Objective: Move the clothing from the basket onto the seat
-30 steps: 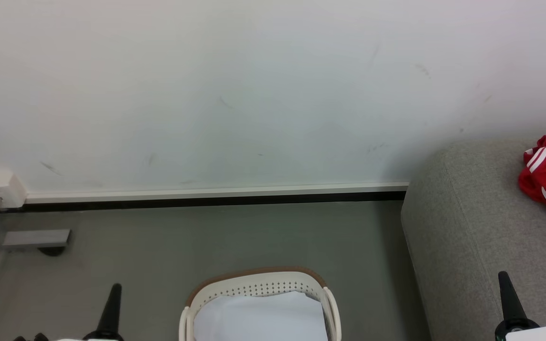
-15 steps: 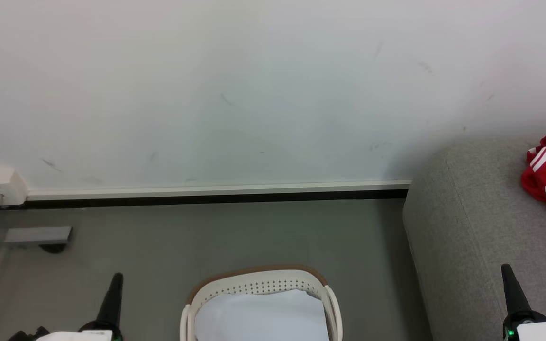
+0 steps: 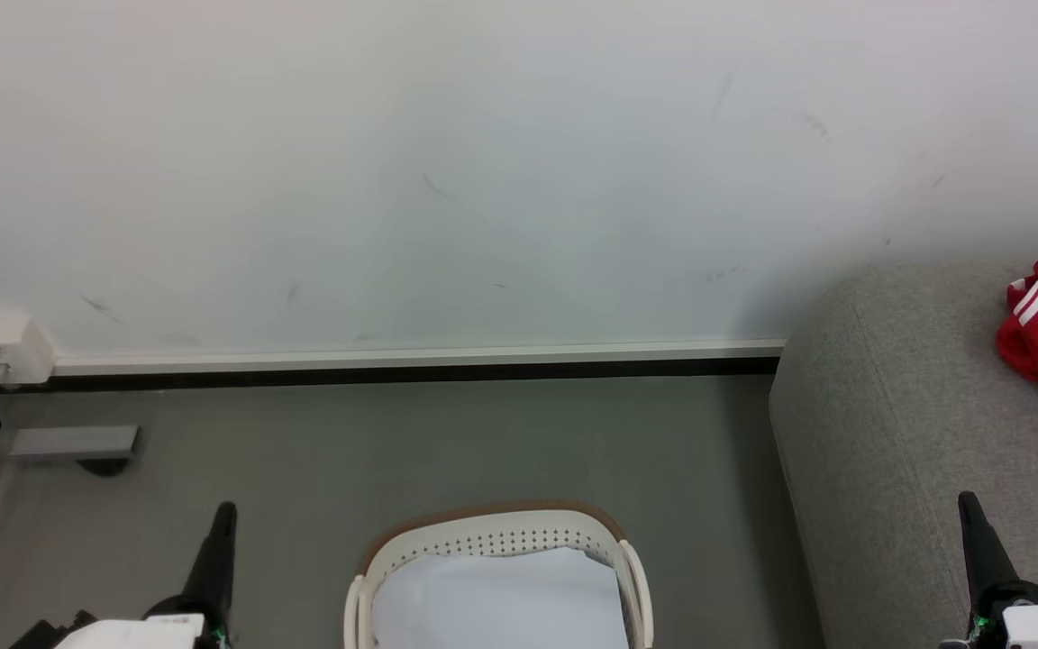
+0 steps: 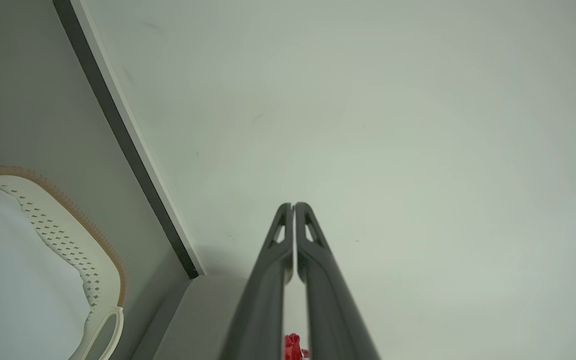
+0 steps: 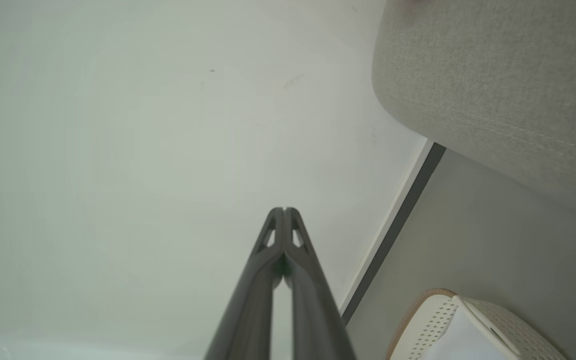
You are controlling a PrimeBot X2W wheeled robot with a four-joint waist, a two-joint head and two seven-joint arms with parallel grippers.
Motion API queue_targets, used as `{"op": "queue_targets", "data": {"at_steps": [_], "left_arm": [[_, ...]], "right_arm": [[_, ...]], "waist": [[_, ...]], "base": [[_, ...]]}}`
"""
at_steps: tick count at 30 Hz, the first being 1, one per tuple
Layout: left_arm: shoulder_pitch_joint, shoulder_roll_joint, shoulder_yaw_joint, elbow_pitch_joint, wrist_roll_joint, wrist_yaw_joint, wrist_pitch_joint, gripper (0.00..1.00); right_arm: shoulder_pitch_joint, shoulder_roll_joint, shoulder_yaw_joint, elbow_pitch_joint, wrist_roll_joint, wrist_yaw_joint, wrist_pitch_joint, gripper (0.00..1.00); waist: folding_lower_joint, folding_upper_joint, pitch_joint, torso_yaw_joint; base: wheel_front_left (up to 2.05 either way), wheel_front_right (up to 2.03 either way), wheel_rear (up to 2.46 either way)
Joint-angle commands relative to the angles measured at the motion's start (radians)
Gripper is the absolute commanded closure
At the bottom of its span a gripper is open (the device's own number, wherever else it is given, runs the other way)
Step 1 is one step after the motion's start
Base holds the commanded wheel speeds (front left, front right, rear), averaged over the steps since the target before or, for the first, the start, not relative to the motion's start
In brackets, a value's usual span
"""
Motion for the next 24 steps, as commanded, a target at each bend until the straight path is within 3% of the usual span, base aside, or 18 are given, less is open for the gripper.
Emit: {"op": "queue_targets", "data": {"at_steps": [1, 24], "left_arm": [[-0.014, 0.002, 0.008, -0.005, -0.026, -0.007, 0.006, 1.0], [-0.039, -0.007, 0.018, -0.004, -0.147, -0.019, 0.042, 1.0]], "right_arm": [[-0.014, -0.009, -0.004, -0.007, 0.026, -0.002, 0.007, 1.0], [-0.026, -0.01, -0.019, -0.019, 0.158, -0.002, 0.043, 1.0]], "waist": [[0.0, 0.0, 0.001, 0.0], [0.0, 0.0, 0.01, 0.007]], "base": [[0.0, 0.0, 0.0], [0.0, 0.0, 0.0]]}}
